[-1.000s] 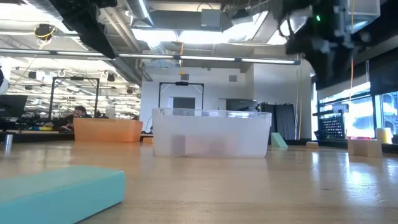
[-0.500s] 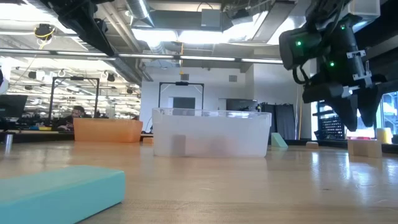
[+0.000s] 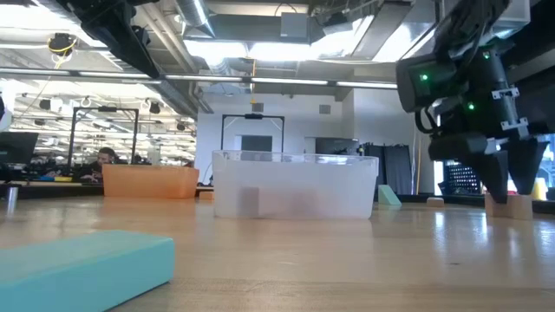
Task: Sort & place blocks by color
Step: Put the brown block into the white bin
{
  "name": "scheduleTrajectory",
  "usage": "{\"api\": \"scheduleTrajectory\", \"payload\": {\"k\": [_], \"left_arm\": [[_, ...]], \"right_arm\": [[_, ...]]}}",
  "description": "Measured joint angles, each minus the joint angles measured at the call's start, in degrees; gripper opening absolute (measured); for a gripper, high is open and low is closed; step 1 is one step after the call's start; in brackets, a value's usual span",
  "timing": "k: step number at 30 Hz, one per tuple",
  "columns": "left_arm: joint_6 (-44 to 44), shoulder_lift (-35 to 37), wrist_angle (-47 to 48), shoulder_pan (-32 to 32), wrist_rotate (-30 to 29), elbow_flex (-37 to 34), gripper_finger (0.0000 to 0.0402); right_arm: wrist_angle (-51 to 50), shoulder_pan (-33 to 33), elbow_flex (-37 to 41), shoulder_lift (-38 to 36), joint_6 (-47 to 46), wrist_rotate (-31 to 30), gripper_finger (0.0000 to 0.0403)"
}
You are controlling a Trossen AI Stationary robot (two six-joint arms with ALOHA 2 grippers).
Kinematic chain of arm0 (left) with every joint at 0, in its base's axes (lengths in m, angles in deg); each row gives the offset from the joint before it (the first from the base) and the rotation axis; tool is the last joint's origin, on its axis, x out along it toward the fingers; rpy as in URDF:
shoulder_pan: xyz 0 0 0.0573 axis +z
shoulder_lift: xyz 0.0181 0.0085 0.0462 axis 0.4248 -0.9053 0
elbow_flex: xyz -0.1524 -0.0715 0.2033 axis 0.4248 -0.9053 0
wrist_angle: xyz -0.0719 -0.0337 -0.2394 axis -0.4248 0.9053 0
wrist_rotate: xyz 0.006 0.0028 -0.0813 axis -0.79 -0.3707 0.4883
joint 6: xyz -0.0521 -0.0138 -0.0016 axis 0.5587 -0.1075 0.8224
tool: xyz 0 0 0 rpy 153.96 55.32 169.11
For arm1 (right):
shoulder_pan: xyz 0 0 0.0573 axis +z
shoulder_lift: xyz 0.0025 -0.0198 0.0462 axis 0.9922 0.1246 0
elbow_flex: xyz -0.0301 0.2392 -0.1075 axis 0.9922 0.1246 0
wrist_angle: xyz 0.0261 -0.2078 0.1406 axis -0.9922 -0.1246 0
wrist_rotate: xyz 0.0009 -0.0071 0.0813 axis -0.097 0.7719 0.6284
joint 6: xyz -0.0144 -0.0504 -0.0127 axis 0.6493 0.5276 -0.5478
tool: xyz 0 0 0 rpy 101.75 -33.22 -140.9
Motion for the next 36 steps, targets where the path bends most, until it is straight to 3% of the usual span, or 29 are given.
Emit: {"api": "scheduleTrajectory", "payload": {"k": [8,16,26,36], "left_arm": [[0.00,0.00,0.01,0.00,0.00,0.00,0.0184],[0.00,0.00,0.01,0.00,0.01,0.00,0.0184],[0.00,0.00,0.04,0.00,0.02,0.00,0.0185],[1.53,0.00,0.21,0.02,0.70,0.00,0.0184]], "right_arm": [[8.22,0.02,4.89,-0.18,-0.02,-0.07,0.0186],[11.47,0.04,5.71,-0.22,2.83,0.23,0.0067],[14.34,0.04,-1.33,0.23,12.17,-3.20,0.0069],[14.15,0.04,-17.91,0.25,25.13,-6.50,0.0069]]}}
